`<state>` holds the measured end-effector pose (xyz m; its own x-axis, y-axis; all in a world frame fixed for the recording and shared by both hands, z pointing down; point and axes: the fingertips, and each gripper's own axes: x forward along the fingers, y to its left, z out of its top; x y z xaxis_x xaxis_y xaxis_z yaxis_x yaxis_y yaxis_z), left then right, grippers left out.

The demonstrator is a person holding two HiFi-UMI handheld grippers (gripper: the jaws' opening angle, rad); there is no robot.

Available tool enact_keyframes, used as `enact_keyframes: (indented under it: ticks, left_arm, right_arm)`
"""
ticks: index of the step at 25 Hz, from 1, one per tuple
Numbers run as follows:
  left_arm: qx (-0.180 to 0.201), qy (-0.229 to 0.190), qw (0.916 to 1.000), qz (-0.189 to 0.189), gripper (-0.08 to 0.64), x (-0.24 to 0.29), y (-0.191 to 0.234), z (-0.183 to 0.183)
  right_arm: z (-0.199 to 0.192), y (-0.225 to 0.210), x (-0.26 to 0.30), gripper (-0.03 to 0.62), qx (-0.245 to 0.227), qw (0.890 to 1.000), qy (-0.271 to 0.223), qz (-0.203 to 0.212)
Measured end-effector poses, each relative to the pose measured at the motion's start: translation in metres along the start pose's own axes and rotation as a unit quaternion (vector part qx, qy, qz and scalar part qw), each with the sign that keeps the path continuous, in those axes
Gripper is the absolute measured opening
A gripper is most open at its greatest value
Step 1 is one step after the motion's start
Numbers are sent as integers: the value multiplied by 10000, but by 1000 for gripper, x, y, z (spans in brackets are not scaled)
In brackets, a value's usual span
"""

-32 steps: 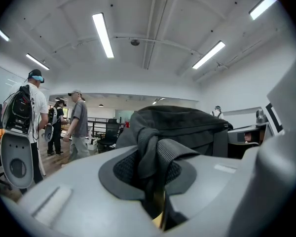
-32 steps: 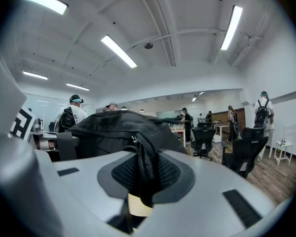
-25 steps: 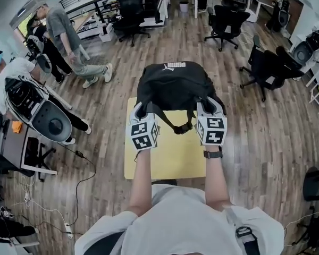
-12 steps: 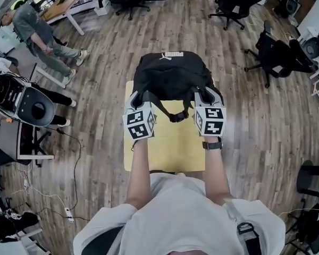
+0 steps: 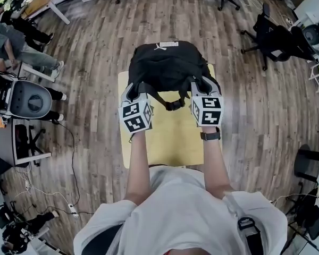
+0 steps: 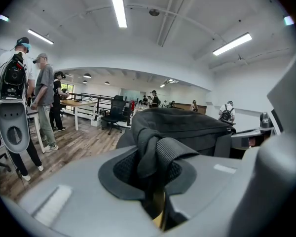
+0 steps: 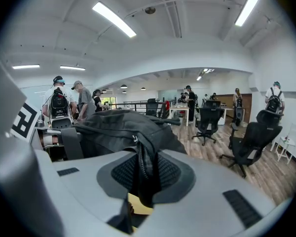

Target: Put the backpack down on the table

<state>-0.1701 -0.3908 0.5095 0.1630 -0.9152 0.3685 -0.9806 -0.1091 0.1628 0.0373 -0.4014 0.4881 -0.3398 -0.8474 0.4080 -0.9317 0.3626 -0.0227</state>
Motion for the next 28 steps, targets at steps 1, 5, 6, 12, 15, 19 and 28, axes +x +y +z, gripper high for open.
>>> enact_keyframes:
  ticks: [1,5,6,12,15,19,28]
  left_arm:
    - [-13,34,10000,-8,54,4,0,-2]
    - [-67,182,9998,-12,54,19,6,-14]
    - [-83,221,9997,-6,54,22,8,-18]
    - [-95,376,9992,86,54,33,19,-36]
    - [-121,458,9988,105,54,39,27,-44]
    - [-179,637,9977,125,55,48,35,-60]
    - [-203,942,9952,150,55,67,44,-90]
  right_arm:
    - [-2,-2,3,57,9,10000,35,-14]
    - [-13,-3,19,57,39,9998,193,-33]
    - [-16,-3,22,57,39,9997,236,-28]
    - [-34,1,39,57,56,9988,484,49]
    - [-42,4,48,57,59,9982,583,81]
    - [-55,7,60,58,59,9972,738,101]
    - [-85,6,82,58,154,9942,1061,110]
